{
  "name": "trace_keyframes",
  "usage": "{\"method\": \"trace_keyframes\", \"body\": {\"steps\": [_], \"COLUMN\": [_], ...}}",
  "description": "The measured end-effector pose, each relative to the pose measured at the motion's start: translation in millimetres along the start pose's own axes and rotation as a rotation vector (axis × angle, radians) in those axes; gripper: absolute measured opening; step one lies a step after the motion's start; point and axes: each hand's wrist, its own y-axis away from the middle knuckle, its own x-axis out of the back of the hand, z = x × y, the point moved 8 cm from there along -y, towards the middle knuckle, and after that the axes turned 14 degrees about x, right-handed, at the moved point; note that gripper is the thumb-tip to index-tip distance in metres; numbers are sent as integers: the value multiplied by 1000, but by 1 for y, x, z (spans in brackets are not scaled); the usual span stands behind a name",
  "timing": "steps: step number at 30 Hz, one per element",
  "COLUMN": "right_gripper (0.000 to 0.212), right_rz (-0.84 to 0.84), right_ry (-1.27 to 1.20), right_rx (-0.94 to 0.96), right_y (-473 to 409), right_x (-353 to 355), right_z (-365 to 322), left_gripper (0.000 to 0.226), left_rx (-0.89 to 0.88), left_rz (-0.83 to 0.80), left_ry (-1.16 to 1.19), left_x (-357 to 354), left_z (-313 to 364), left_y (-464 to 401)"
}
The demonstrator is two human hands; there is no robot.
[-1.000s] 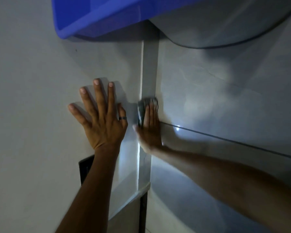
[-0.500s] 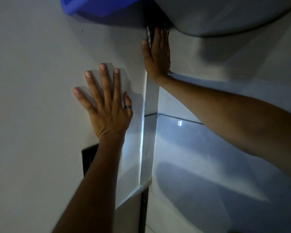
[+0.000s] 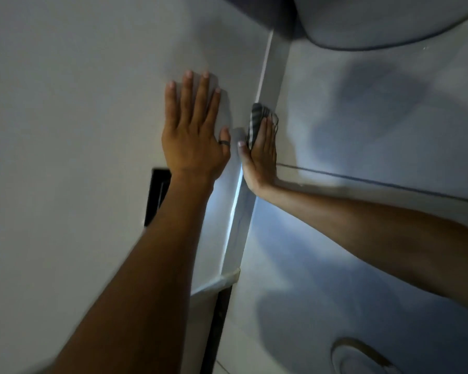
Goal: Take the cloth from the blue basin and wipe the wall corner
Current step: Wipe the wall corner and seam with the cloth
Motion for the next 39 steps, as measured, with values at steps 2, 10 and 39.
{"method": "trace_keyframes", "body": {"steps": [2, 10, 39], "right_gripper": [90, 97, 73], "right_rz": [-32, -168, 98], "right_ry": [1, 48, -25], "right_rx": [-22, -87, 49], "right_y": [31, 188, -10], "right_x": [-10, -72, -2], "right_z": [-2, 9, 10], "left_gripper": [75, 67, 67], "left_rx": [11, 93, 110], "left_rz": [-23, 211, 298], "left_ry": [10, 148, 112], "left_x": [1, -22, -57], "left_z": [-11, -77, -76], "left_y": [19, 158, 208]}}
